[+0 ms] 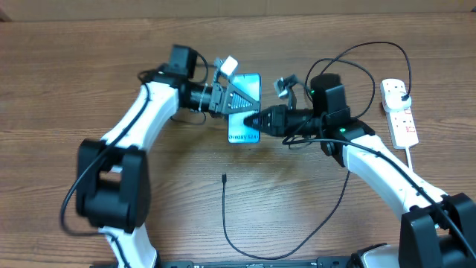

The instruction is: Plug charger to phone and switch on socket

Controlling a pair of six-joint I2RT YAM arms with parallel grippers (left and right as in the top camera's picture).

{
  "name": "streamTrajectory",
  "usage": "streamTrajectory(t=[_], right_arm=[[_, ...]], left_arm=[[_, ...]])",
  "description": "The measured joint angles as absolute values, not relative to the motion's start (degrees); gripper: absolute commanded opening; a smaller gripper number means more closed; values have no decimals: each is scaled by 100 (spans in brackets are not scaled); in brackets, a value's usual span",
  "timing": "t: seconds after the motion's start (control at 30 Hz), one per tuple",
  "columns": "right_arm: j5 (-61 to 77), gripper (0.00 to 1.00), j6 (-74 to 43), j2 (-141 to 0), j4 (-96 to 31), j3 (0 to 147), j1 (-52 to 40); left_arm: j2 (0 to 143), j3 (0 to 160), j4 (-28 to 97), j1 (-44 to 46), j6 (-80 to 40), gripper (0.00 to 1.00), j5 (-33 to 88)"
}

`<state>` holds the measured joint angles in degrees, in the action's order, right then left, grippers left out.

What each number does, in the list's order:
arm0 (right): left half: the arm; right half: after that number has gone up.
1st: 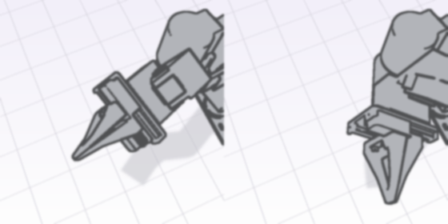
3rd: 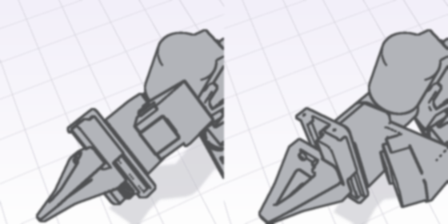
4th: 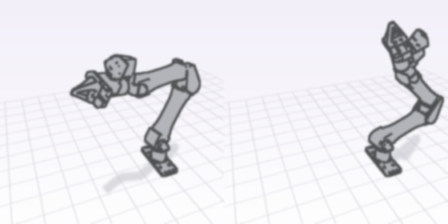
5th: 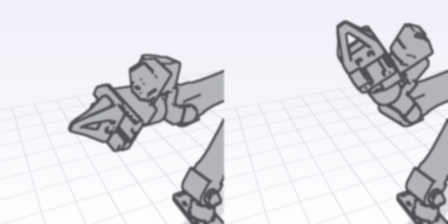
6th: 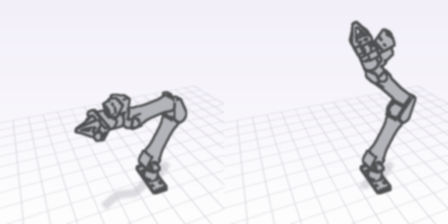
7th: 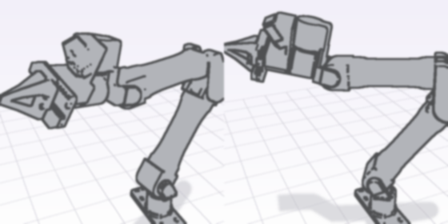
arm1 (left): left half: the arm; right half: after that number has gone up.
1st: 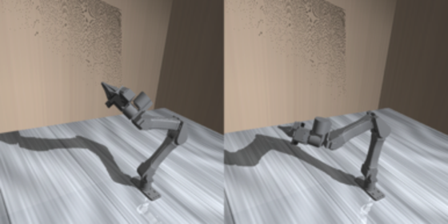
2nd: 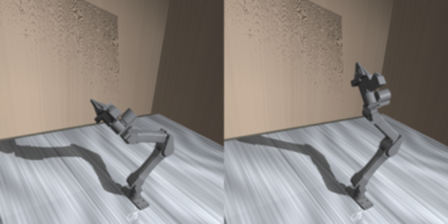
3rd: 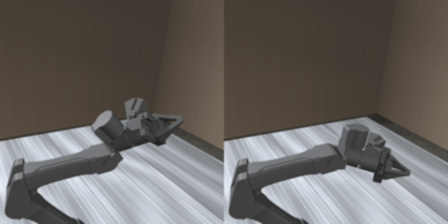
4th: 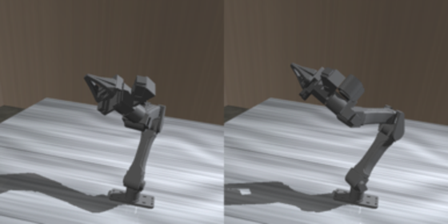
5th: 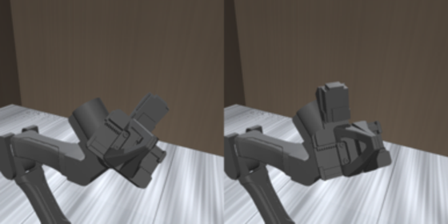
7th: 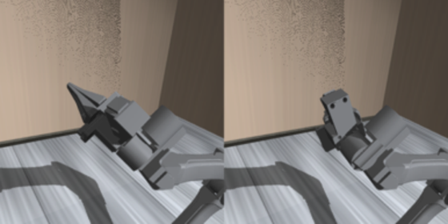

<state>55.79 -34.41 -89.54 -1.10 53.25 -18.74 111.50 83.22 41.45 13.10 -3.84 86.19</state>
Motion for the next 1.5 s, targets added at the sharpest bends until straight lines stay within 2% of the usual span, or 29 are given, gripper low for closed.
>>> streamTrajectory(t=[0.27, 0.6, 0.83, 1.07, 1.17, 1.3, 1.5], right_arm=[[6938, 4, -4005, -8952, 1879, 5404, -1507], [7142, 4, -4956, -8965, 3640, 5400, -1420], [7024, 4, -5203, -8965, 3612, 5400, -1402], [6810, 4, -5225, -8965, 3592, 5400, -1544], [6700, 4, -5223, -8962, 3581, 5400, -1588], [6600, 4, -5207, -8962, 3581, 5400, -1619], [6534, 4, -5162, -8917, 3420, 5408, -1627]], left_arm=[[9988, 8479, 3701, 1271, -517, 82, 8635], [9760, 8534, 3406, 1155, -598, 87, 8868], [9760, 8534, 2939, 1033, -921, 84, 8921], [9760, 8538, 2038, 1035, -1710, 72, 8875], [9760, 8538, 1922, 1039, -1944, 64, 8801], [9760, 8538, 1903, 1039, -2091, 59, 8654], [9762, 8536, 1909, 1039, -2178, 39, 8495]])
